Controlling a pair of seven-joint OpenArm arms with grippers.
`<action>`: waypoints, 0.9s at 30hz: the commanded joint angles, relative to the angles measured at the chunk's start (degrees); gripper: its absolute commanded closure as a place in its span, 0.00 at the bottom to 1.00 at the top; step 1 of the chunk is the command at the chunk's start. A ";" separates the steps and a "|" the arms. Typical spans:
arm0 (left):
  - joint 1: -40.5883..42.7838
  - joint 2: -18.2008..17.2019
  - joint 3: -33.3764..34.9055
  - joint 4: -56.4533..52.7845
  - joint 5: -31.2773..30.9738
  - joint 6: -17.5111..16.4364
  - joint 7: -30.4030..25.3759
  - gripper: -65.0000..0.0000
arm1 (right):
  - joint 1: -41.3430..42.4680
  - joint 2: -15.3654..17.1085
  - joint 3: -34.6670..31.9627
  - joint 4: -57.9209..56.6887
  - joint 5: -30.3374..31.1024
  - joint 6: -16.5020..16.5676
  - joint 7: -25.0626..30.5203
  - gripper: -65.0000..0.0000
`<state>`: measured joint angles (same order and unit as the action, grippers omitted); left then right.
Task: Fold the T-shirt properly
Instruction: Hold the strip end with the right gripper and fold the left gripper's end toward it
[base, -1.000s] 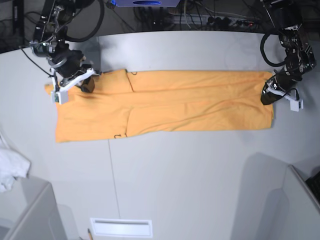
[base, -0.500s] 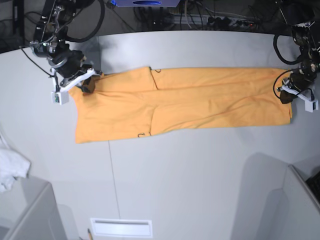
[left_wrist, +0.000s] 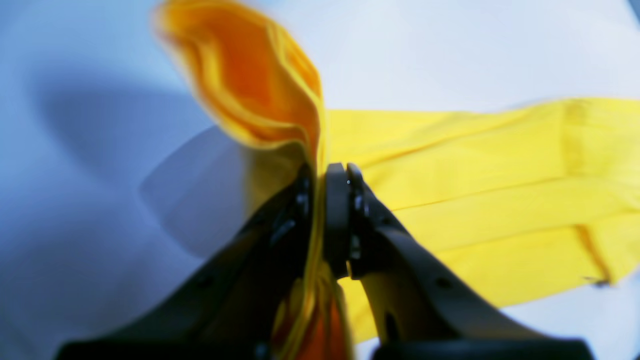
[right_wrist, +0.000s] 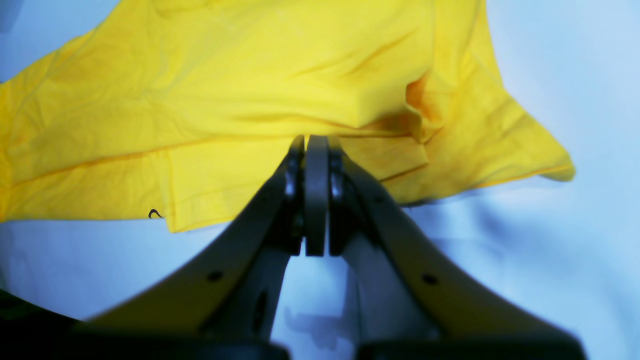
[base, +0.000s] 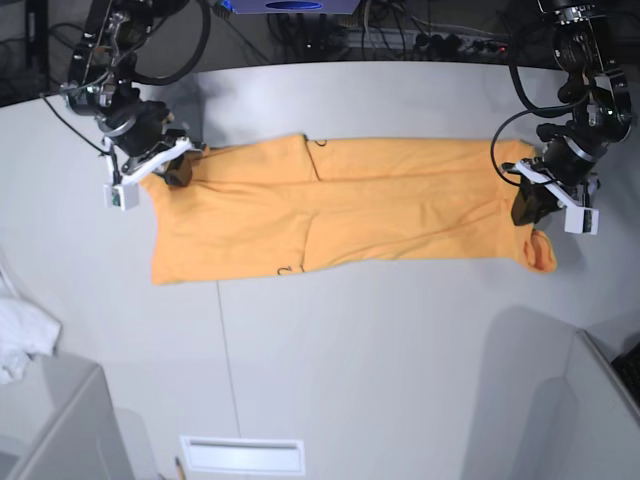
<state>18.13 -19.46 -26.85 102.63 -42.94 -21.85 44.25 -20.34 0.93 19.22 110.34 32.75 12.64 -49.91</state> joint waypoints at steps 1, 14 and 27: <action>-0.24 -0.80 1.05 1.15 -0.53 1.41 -1.13 1.00 | 0.25 0.35 0.07 1.17 0.79 0.41 0.99 1.00; -4.99 -0.71 22.15 3.35 -0.53 11.78 -1.48 1.00 | 0.25 0.35 0.07 1.08 0.79 0.41 0.99 1.00; -11.32 5.09 34.02 -0.61 -0.53 13.98 -1.13 1.00 | 0.07 0.35 0.51 1.08 0.79 0.41 0.90 1.00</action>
<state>7.53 -14.37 7.16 101.10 -42.46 -7.44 44.34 -20.67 0.93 19.51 110.34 32.73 12.64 -49.95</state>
